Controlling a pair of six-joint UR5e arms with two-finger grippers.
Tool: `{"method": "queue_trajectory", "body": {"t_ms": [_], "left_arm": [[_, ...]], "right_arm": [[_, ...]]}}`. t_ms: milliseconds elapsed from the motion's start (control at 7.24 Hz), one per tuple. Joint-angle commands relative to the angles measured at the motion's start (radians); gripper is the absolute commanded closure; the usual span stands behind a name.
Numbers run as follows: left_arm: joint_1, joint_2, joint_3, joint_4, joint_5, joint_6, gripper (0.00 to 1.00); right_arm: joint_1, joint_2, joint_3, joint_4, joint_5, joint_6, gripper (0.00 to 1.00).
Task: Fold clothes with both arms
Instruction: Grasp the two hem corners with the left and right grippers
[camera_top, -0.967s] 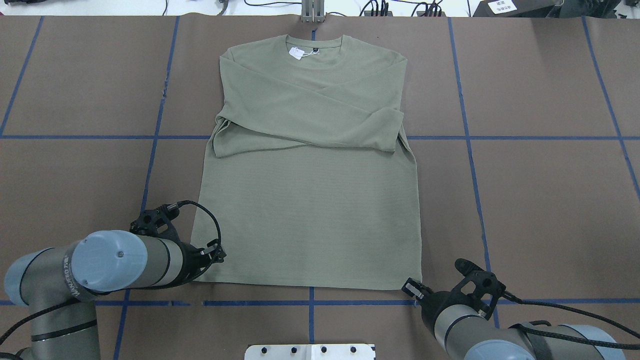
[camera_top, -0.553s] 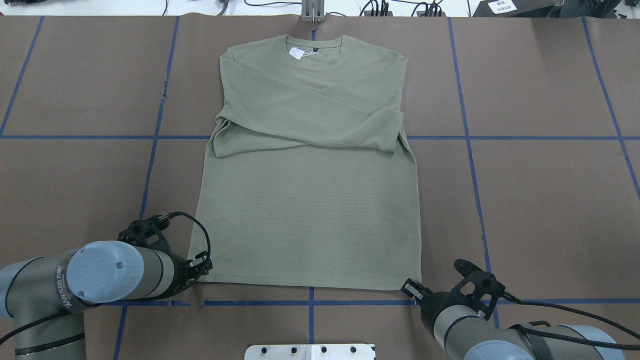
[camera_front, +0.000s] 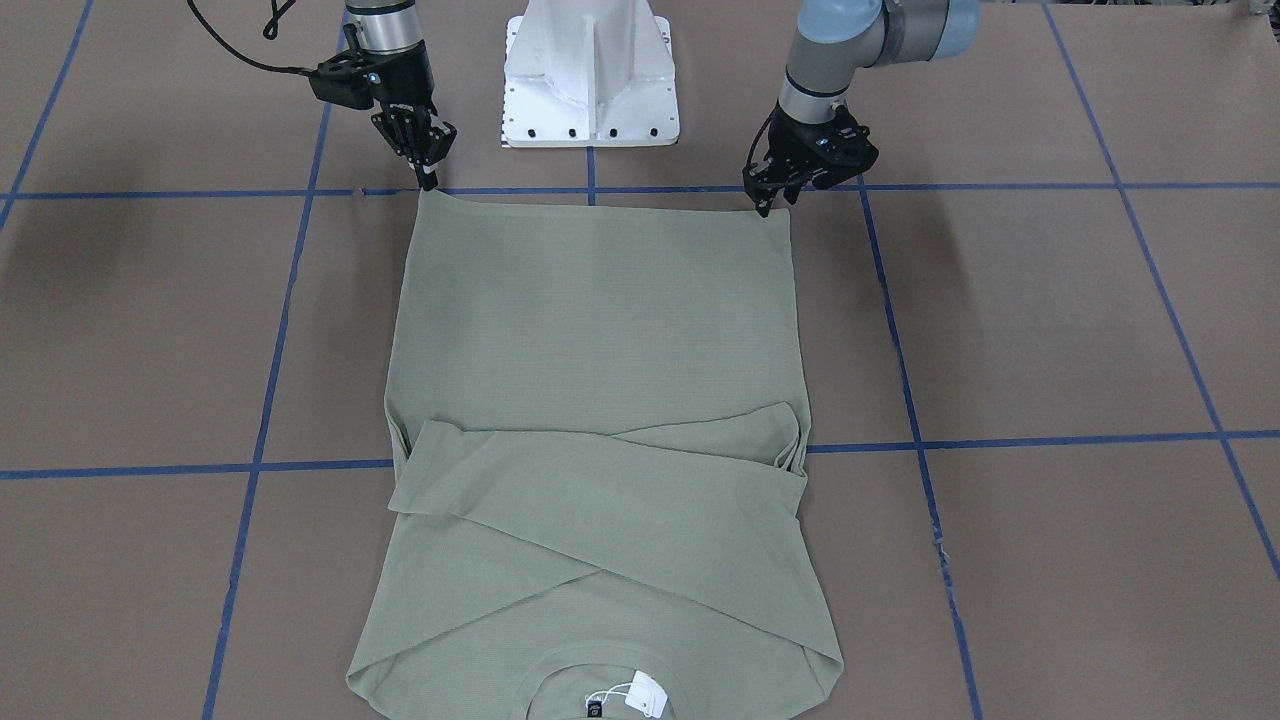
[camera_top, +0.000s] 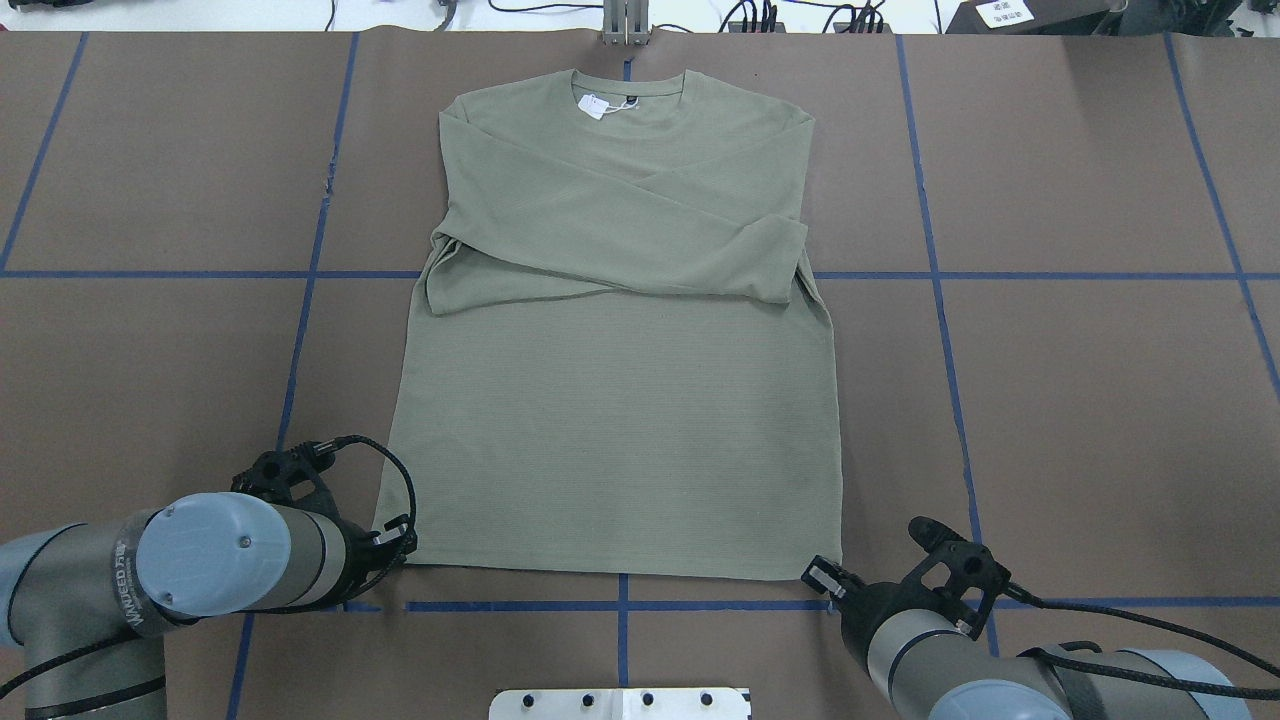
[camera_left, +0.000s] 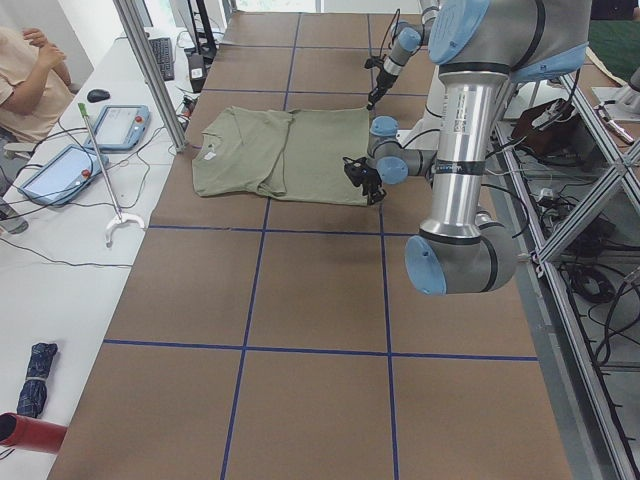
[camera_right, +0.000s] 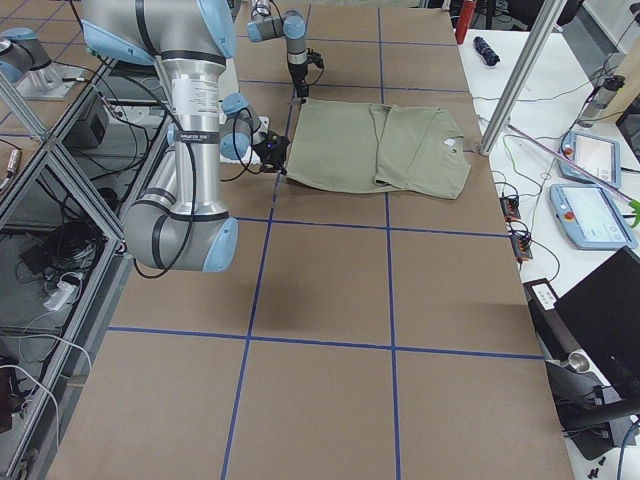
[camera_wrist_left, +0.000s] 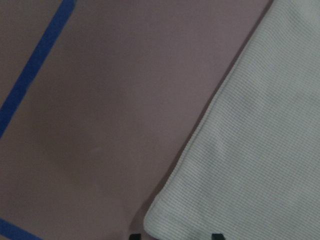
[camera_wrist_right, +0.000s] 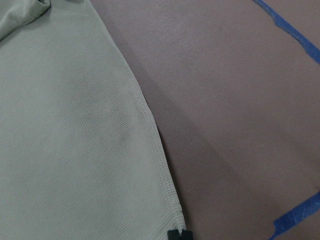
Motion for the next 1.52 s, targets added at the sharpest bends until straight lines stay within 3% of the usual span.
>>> {"method": "queue_trajectory", "body": {"t_ms": [0,138,829,1382], "left_arm": [[0.001,0.011,0.0,0.003,0.001,0.0,0.88],[0.0,0.015,-0.002,0.003,0.001,0.0,1.0],[0.003,0.018,-0.096,0.005,-0.01,-0.003,1.0],[0.023,0.073,-0.262,0.051,-0.043,-0.043,1.0]], "right_arm": [[-0.001,0.0,0.003,0.0,0.0,0.0,1.0],[0.0,0.0,0.003,0.0,0.0,0.0,1.0],[0.0,-0.005,0.02,0.0,0.002,0.0,1.0],[-0.04,-0.138,0.182,-0.026,0.023,0.0,1.0]]}}
